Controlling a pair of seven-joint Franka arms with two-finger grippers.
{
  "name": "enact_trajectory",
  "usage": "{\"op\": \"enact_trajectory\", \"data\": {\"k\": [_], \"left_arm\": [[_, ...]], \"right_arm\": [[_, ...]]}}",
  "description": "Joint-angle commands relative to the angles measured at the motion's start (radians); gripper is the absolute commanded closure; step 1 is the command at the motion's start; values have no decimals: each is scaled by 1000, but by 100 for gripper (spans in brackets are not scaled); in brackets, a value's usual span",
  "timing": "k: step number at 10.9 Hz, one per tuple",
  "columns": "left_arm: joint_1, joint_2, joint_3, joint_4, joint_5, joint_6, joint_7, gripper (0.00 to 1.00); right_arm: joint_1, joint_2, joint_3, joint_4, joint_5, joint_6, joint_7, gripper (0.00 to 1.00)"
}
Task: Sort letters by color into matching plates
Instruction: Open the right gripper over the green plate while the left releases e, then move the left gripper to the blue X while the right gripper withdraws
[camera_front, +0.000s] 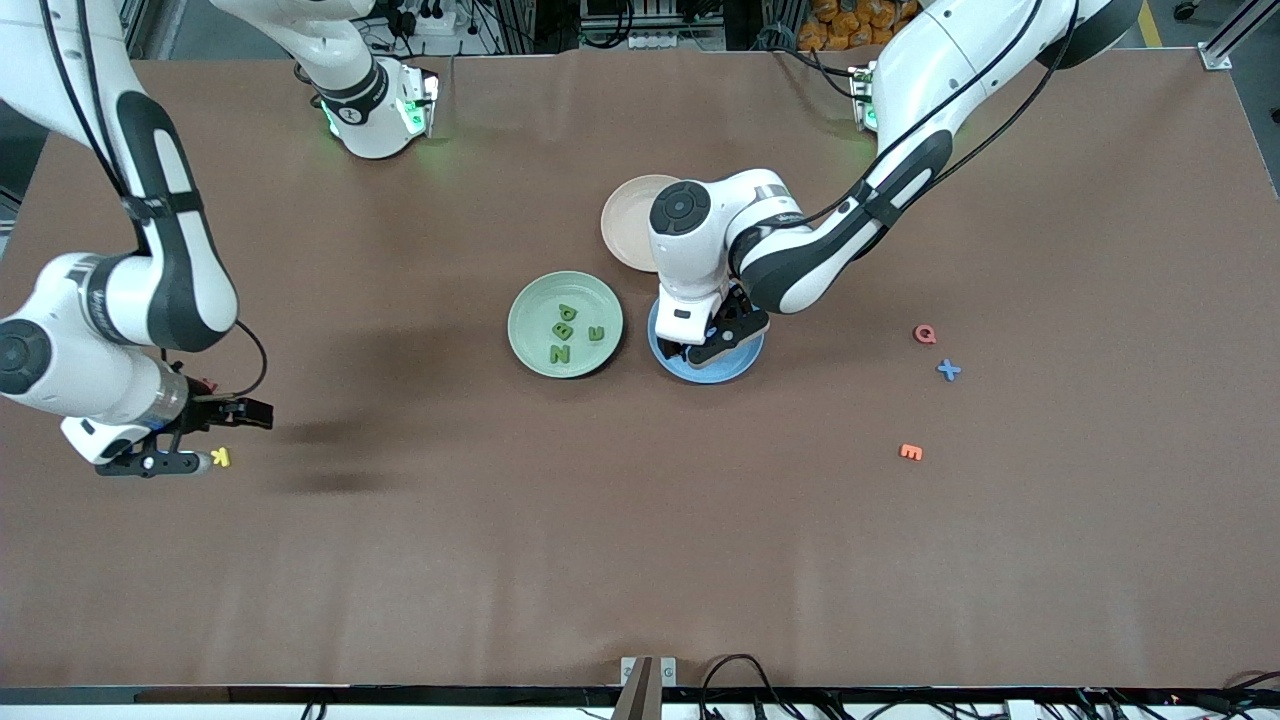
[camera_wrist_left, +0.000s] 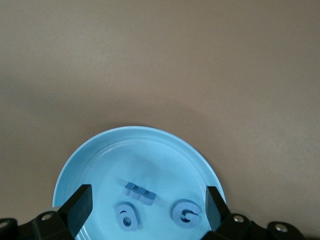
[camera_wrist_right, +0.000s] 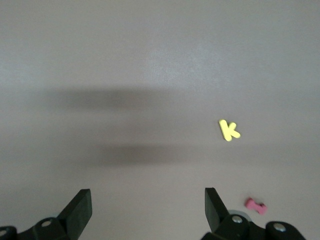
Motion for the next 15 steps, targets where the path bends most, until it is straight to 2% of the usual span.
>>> {"op": "enact_trajectory", "data": {"k": [1,4,6,7,9,13,15], "left_arm": [[9,-27,6,5,-27,-18,55,0],[-19,-53,26,13,-30,-18,78,0],[14,-88,26,23,-161,-102,133,0],[24,-76,36,77,-209,-101,267,0],[-13,-76,125,164,-265,-102,367,0],[-8,-87,347,160,-311,-81,755,0],[37,-114,406,110,-326,-79,1002,0]], "right_arm": [[4,-102,10,46,0,-196,10,0],[27,-133,8,146,0,-362,96,0],[58,-141,-1,201,0,-420,160,0],[73,-147,-2,233,-1,-457,191,0],[93,-176,-2,264,0,-492,219,0],[115,-253,-15,305,23,-560,230,0],[122,-255,-21,379,29,-639,233,0]]}}
